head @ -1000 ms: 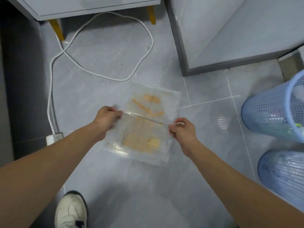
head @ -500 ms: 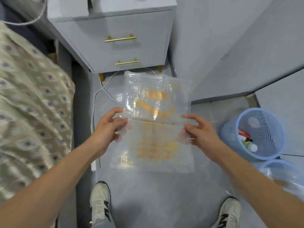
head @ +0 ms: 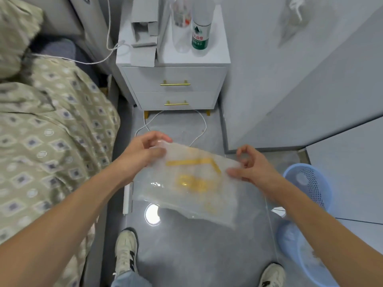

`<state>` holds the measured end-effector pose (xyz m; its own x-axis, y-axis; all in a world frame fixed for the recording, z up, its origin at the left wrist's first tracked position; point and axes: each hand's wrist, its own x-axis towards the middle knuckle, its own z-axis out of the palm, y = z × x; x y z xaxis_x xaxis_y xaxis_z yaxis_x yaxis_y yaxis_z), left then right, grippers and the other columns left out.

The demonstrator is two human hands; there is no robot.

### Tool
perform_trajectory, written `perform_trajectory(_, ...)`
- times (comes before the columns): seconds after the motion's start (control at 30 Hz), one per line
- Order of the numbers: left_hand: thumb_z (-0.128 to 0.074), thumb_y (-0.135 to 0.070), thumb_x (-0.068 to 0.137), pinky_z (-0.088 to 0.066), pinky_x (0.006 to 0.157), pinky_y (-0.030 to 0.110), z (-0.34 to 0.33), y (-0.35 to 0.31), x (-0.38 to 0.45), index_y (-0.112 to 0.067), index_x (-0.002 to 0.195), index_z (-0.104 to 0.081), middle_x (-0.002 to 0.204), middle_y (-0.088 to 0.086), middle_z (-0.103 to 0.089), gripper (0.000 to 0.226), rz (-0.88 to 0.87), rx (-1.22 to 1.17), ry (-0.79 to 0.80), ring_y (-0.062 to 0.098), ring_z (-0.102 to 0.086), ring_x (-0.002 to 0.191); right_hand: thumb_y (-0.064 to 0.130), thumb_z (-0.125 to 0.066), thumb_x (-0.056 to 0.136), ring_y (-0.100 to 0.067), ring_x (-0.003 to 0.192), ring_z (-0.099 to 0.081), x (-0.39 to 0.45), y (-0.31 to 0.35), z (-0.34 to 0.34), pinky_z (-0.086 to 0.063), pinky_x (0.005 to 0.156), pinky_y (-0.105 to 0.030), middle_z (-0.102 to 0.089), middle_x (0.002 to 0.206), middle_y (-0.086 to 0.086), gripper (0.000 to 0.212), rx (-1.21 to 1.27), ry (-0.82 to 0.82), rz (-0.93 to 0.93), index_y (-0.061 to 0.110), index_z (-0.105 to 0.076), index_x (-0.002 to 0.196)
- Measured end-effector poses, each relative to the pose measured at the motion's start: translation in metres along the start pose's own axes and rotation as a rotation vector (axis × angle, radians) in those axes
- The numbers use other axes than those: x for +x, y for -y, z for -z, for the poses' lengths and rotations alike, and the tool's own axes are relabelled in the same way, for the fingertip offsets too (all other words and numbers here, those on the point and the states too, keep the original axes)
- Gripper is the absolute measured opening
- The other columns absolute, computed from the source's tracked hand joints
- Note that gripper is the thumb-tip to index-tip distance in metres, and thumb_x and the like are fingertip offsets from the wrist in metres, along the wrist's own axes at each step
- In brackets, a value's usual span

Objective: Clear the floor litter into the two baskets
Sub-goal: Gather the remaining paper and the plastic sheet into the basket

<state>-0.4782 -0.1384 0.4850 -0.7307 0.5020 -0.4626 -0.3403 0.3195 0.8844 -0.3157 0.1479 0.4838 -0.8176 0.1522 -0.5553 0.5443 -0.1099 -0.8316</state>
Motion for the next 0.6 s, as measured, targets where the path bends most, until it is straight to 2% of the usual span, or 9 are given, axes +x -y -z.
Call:
perform_trajectory(0.07, -0.073, 0.0, 0.087, -0.041, 0.066, 0.037, 0.001, -0.013, -0.002, -0.026, 0.113, -0.07, 0.085, 0.007, -0.054, 0.037, -0.038, -0.011, 0.024, 0.023, -0.052, 0.071, -0.001, -0.083, 0.079, -0.015, 0.064, -0.056, 0.0, 0.01, 0.001, -0.048, 0.071, -0.025, -0.056, 0.066, -0.005, 0.051, -0.188, 0.152, 0.005, 0.023, -0.06, 0.118)
perform_trajectory(0.17, -0.078, -0.006, 0.086, -0.045, 0.07, 0.038, -0.006, -0.032, -0.003, -0.025, 0.121, -0.067, 0.086, 0.009, -0.062, 0.042, -0.059, -0.015, 0.101, 0.018, -0.06, 0.071, 0.013, -0.087, 0.08, -0.02, 0.074, -0.054, 0.001, 0.023, -0.015, -0.043, 0.076, -0.032, -0.059, 0.074, -0.019, 0.038, -0.281, 0.31, -0.031, 0.025, -0.07, 0.112)
perform_trajectory(0.2, -0.079, -0.007, 0.085, -0.048, 0.071, 0.039, -0.012, -0.036, -0.003, -0.023, 0.121, -0.067, 0.086, 0.009, -0.064, 0.041, -0.067, 0.022, 0.119, 0.017, -0.062, 0.071, 0.015, -0.086, 0.081, -0.02, 0.076, -0.056, 0.001, 0.025, -0.022, -0.043, 0.075, -0.032, -0.064, 0.079, -0.021, 0.028, -0.263, 0.307, -0.017, 0.021, -0.072, 0.104)
perform_trajectory(0.27, -0.08, -0.014, 0.087, -0.054, 0.071, 0.044, -0.023, -0.04, -0.002, -0.024, 0.118, -0.066, 0.084, 0.007, -0.067, 0.036, -0.072, 0.132, 0.121, 0.02, -0.065, 0.072, 0.009, -0.08, 0.086, -0.013, 0.073, -0.06, 0.002, 0.028, -0.034, -0.043, 0.066, -0.023, -0.069, 0.079, -0.008, 0.011, -0.241, 0.277, 0.01, 0.015, -0.072, 0.09)
perform_trajectory(0.33, -0.08, -0.027, 0.087, -0.056, 0.071, 0.042, -0.025, -0.038, 0.001, -0.028, 0.117, -0.065, 0.082, 0.003, -0.07, 0.034, -0.092, 0.241, 0.051, 0.018, -0.067, 0.071, 0.007, -0.076, 0.089, -0.013, 0.075, -0.063, 0.001, 0.024, -0.039, -0.044, 0.065, -0.022, -0.071, 0.083, -0.006, 0.008, -0.192, 0.22, 0.015, 0.009, -0.071, 0.093)
perform_trajectory(0.4, -0.078, -0.043, 0.085, -0.056, 0.075, 0.036, -0.017, -0.029, 0.002, -0.032, 0.122, -0.062, 0.09, -0.001, -0.071, 0.042, -0.094, 0.313, -0.138, 0.015, -0.068, 0.081, 0.01, -0.076, 0.089, -0.024, 0.083, -0.065, 0.0, 0.018, -0.036, -0.047, 0.072, -0.034, -0.074, 0.096, -0.016, 0.019, -0.075, 0.125, 0.004, 0.007, -0.069, 0.106)
perform_trajectory(0.47, -0.077, -0.049, 0.084, -0.058, 0.083, 0.038, -0.008, -0.019, -0.004, -0.033, 0.133, -0.056, 0.111, -0.004, -0.067, 0.056, -0.006, 0.179, -0.245, 0.014, -0.067, 0.1, 0.01, -0.075, 0.09, -0.033, 0.095, -0.068, -0.001, 0.013, -0.032, -0.054, 0.081, -0.046, -0.073, 0.113, -0.019, 0.027, 0.091, 0.028, -0.024, 0.011, -0.068, 0.116)
perform_trajectory(0.53, -0.075, -0.047, 0.084, -0.061, 0.083, 0.041, -0.012, -0.01, -0.015, -0.029, 0.136, -0.055, 0.122, -0.002, -0.066, 0.059, 0.145, -0.045, -0.127, 0.018, -0.066, 0.111, 0.008, -0.073, 0.091, -0.034, 0.104, -0.07, -0.002, 0.009, -0.032, -0.058, 0.089, -0.048, -0.072, 0.121, -0.018, 0.032, 0.21, -0.009, -0.038, 0.013, -0.067, 0.122)
perform_trajectory(0.6, -0.074, -0.04, 0.087, -0.061, 0.077, 0.035, -0.024, -0.004, -0.026, -0.027, 0.126, -0.065, 0.118, -0.001, -0.071, 0.042, 0.212, -0.065, 0.025, 0.022, -0.067, 0.109, 0.006, -0.072, 0.091, -0.03, 0.101, -0.071, -0.004, 0.009, -0.035, -0.059, 0.085, -0.044, -0.073, 0.119, -0.015, 0.033, 0.268, -0.018, -0.037, 0.013, -0.067, 0.124)
